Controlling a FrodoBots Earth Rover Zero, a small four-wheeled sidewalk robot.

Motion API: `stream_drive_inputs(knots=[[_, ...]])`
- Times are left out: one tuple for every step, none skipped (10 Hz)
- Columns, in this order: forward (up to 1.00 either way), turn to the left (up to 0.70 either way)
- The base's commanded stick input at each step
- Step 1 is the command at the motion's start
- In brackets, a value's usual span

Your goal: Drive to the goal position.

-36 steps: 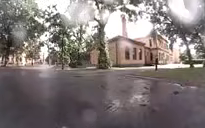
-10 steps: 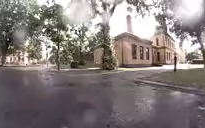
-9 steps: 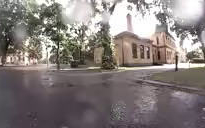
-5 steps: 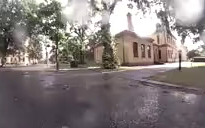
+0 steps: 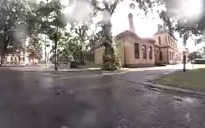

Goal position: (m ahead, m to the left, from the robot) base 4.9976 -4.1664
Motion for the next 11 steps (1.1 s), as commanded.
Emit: stream_drive_inputs(knots=[[0.85, -0.34], [0.85, -0.34], [0.85, -0.34], [0.85, -0.34], [0.85, -0.34], [0.85, -0.34], [0.85, -0.27], [0.85, 0.00], [0.85, 0.00], [0.85, 0.00], [0.85, 0.00]])
